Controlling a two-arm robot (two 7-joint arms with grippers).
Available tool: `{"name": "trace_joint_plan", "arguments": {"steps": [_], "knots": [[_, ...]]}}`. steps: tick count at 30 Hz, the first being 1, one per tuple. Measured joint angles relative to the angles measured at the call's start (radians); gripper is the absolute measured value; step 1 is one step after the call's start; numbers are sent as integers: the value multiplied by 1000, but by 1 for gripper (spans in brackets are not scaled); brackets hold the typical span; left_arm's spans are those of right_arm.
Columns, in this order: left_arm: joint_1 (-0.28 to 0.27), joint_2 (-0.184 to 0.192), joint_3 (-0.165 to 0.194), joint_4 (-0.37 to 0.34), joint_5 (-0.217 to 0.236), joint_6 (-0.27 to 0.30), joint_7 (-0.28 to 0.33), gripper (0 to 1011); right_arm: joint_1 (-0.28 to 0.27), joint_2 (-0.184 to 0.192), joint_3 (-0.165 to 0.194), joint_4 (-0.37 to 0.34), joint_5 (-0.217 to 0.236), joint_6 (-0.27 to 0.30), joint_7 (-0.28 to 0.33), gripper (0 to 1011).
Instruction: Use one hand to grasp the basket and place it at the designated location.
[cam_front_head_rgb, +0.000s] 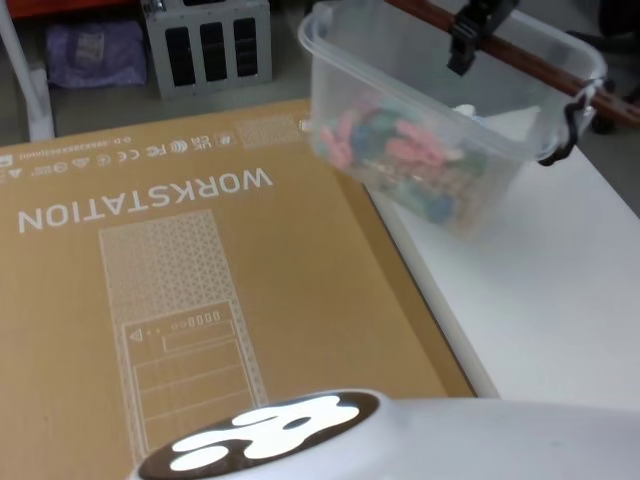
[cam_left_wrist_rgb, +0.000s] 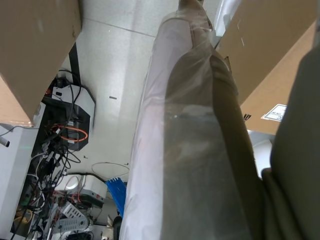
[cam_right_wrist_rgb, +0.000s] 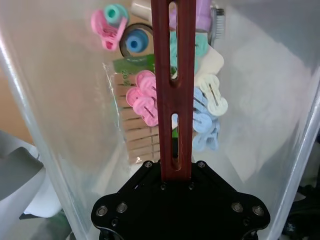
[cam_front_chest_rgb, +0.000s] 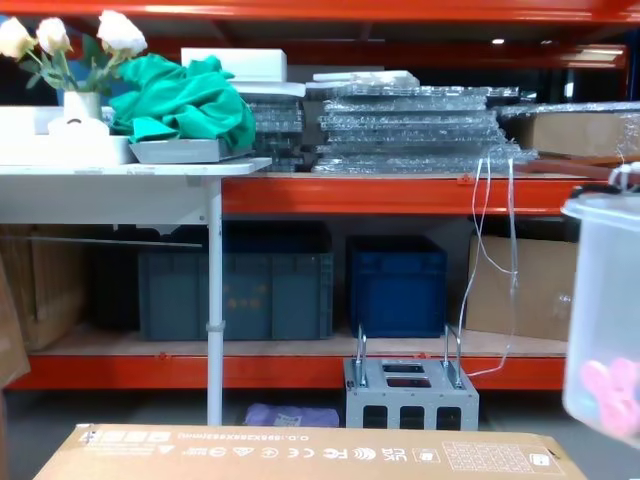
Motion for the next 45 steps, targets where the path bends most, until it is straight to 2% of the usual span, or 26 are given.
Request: {"name": "trace_joint_plan", "arguments": {"steps": [4,10,13,18,27,33,36,45], "knots": [[0,0,0,-1,0,0,0,0,21,-63,-26,46,3,-54,4,0],[0,0,0,0,0,0,0,0,33,-104,-49,58,21,-99,9,1],[0,0,0,0,0,0,0,0,36,-108,-55,58,26,-108,10,1],[0,0,0,0,0,0,0,0,33,-112,-70,8,57,-144,23,1],[0,0,0,0,0,0,0,0,25,-116,-92,-39,87,-167,25,1],[0,0,0,-1,0,0,0,0,25,-153,-115,-40,104,-195,26,1],[0,0,0,-1,0,0,0,0,32,-186,-132,-24,113,-220,26,1],[0,0,0,-1,0,0,0,0,44,-239,-162,11,129,-261,26,1]]}}
